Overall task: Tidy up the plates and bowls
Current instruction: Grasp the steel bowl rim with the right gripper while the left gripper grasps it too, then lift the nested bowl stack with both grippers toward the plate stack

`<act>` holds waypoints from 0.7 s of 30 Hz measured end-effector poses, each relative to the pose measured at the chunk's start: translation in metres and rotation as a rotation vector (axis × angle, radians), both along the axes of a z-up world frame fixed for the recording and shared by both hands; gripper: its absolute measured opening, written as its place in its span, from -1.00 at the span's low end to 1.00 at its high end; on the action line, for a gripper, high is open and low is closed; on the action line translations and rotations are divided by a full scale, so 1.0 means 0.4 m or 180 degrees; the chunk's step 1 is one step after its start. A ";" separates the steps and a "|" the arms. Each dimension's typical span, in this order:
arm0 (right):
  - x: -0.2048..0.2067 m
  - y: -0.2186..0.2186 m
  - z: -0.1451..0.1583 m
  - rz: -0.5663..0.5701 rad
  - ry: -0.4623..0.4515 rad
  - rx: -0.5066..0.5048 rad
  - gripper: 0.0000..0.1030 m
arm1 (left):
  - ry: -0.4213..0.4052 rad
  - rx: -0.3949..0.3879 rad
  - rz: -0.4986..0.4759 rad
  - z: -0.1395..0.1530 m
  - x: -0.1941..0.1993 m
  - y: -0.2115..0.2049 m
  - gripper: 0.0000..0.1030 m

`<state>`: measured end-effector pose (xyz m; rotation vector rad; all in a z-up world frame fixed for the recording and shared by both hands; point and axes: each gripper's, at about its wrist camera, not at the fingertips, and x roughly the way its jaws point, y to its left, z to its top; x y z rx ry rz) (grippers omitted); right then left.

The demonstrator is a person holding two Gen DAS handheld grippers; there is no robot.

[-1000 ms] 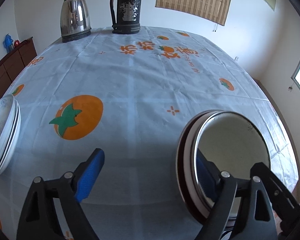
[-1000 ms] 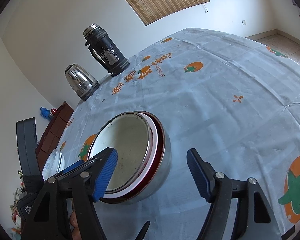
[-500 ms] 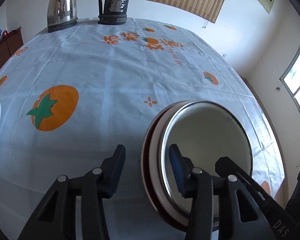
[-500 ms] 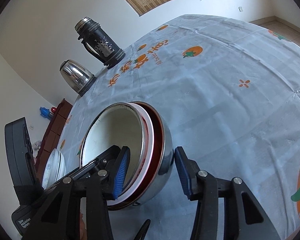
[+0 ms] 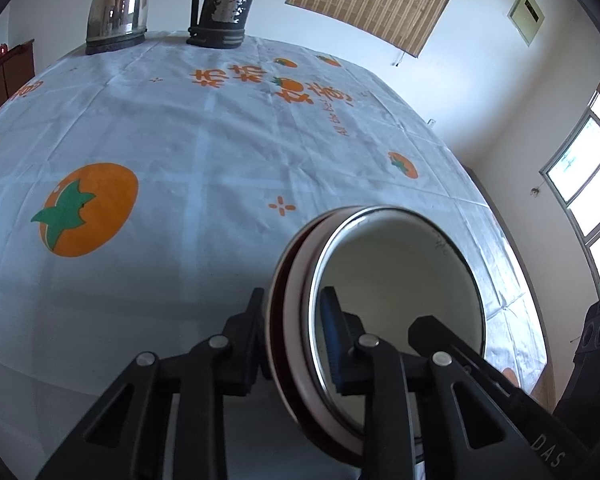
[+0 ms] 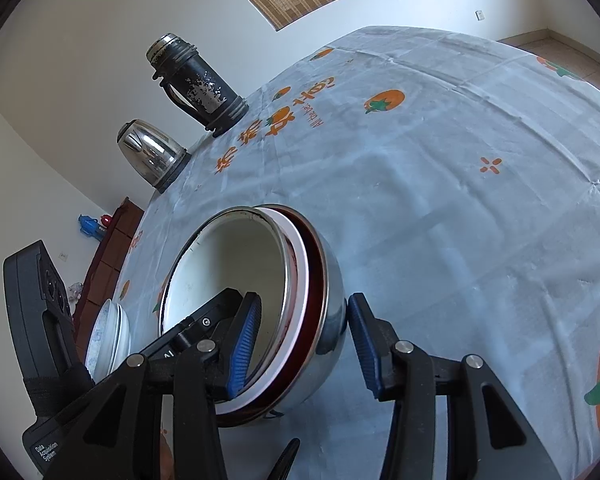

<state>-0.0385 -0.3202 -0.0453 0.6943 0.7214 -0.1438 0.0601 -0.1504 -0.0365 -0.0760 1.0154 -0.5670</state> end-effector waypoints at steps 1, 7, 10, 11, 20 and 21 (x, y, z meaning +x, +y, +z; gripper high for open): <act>0.000 0.002 0.001 0.0002 -0.0001 -0.0016 -0.07 | -0.0014 0.0014 -0.0002 0.000 -0.001 -0.001 -0.49; -0.003 0.004 0.003 0.0017 -0.0010 -0.0057 -0.09 | -0.0081 0.0116 -0.0016 0.007 -0.008 -0.003 -0.51; -0.003 0.009 0.006 0.0037 0.0015 -0.0082 -0.11 | -0.0090 0.0146 -0.0036 0.011 -0.008 0.000 -0.52; -0.003 0.010 0.007 0.0040 0.0021 -0.0085 -0.11 | -0.0096 0.0145 -0.0034 0.013 -0.008 0.003 -0.52; -0.007 0.013 0.015 0.0023 0.0031 -0.0135 -0.20 | -0.0145 0.0189 0.0049 0.019 0.002 0.017 -0.14; -0.008 0.009 0.012 0.0023 0.0027 -0.0107 -0.20 | -0.0116 0.0157 0.0073 0.017 0.007 0.024 -0.12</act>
